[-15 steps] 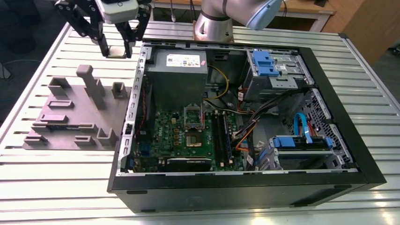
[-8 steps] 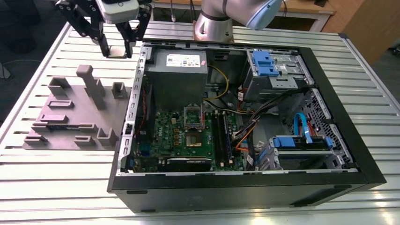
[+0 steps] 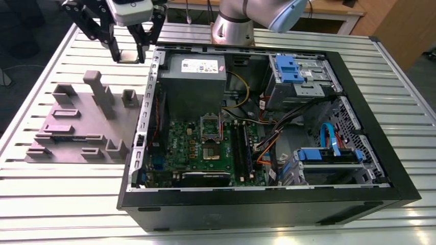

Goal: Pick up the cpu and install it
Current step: 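Pick up the cpu and move it towards the insertion slot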

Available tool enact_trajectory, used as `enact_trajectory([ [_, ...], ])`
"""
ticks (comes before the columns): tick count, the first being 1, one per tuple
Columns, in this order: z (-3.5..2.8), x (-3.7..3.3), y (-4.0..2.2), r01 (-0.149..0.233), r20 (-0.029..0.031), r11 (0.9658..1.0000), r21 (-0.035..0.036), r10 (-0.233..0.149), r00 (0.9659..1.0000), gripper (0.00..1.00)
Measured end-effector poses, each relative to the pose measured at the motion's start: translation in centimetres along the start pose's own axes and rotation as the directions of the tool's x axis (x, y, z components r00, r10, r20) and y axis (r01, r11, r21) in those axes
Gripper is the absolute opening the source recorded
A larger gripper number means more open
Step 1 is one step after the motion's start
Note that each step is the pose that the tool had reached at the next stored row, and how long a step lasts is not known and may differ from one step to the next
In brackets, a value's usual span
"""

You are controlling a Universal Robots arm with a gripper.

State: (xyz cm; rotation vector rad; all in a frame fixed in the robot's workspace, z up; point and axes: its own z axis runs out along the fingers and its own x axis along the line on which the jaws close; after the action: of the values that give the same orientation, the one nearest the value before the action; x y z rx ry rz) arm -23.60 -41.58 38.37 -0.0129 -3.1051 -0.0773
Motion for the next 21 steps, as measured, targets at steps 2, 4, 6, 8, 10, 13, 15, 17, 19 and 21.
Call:
enact_trajectory([
  [2,0.0,-0.06,0.0,0.0,0.0,1.0,0.0,0.0,1.0,0.47],
  [4,0.0,-0.09,0.0,0.0,0.0,1.0,-0.0001,0.0,1.0,0.47],
  [6,-0.01,-0.14,0.0,0.0,0.0,1.0,0.0,0.0,1.0,0.47],
  [8,-0.01,-0.2,0.0,0.0,0.0,1.0,0.0,0.0,1.0,0.47],
  [10,-0.01,-0.27,0.0,0.0,0.0,1.0,0.0,0.0,1.0,0.47],
  [13,-0.02,-0.45,0.01,0.0,0.0,1.0,0.0,0.0,1.0,0.47],
  [15,-0.02,-0.59,0.01,0.0,0.0,1.0,-0.0001,0.0,1.0,0.47],
  [17,-0.02,-0.67,0.0,0.0,0.0,1.0,0.0,0.0,1.0,0.47],
  [19,-0.03,-0.69,0.01,0.0,0.0,1.0,0.0,0.0,1.0,0.47],
  [21,-0.03,-0.76,0.01,0.0,0.0,1.0,0.0,0.0,1.0,0.47],
])
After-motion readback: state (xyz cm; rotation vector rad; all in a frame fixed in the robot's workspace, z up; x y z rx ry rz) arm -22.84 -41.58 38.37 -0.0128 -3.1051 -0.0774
